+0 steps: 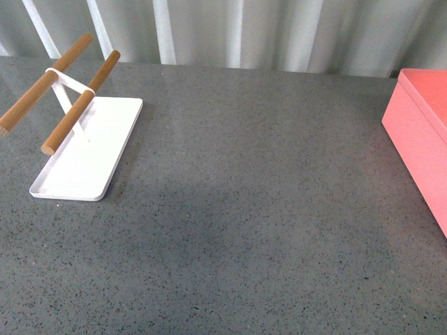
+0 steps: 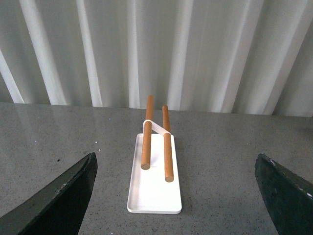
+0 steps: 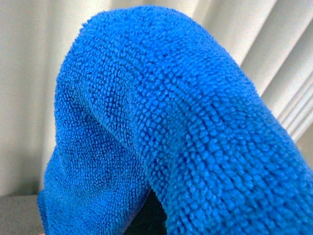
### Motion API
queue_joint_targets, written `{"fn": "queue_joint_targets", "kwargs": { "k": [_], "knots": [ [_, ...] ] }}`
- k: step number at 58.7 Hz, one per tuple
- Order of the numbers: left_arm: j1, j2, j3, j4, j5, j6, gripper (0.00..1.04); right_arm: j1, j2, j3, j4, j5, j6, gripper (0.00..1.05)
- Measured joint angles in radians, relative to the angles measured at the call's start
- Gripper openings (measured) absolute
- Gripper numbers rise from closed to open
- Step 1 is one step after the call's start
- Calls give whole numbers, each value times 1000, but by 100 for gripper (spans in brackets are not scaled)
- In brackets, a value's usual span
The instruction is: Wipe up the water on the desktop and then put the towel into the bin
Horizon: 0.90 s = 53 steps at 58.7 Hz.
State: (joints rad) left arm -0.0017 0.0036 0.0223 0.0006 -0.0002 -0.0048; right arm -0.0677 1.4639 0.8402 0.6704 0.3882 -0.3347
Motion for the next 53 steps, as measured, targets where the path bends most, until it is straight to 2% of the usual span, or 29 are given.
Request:
{"fn": "queue_joint_targets", "kwargs": {
  "k": [5, 10, 15, 38, 40, 53],
  "knots": [
    [0, 0, 0, 0, 0, 0, 98, -23, 44, 60, -284, 14, 79, 7],
    [0, -1, 0, 0, 0, 0, 98, -37, 107, 98, -622, 16, 148, 21],
    [0, 0, 0, 0, 0, 0, 98, -38, 143, 82, -784, 14, 170, 33],
    [0, 0, 0, 0, 0, 0, 98, -35, 126, 97, -812, 18, 194, 97],
    [0, 0, 0, 0, 0, 0, 98, -35, 126, 97, -812, 19, 195, 100],
    [0, 0, 0, 0, 0, 0, 98, -37, 126, 97, -812, 20, 201, 98]
  ]
}}
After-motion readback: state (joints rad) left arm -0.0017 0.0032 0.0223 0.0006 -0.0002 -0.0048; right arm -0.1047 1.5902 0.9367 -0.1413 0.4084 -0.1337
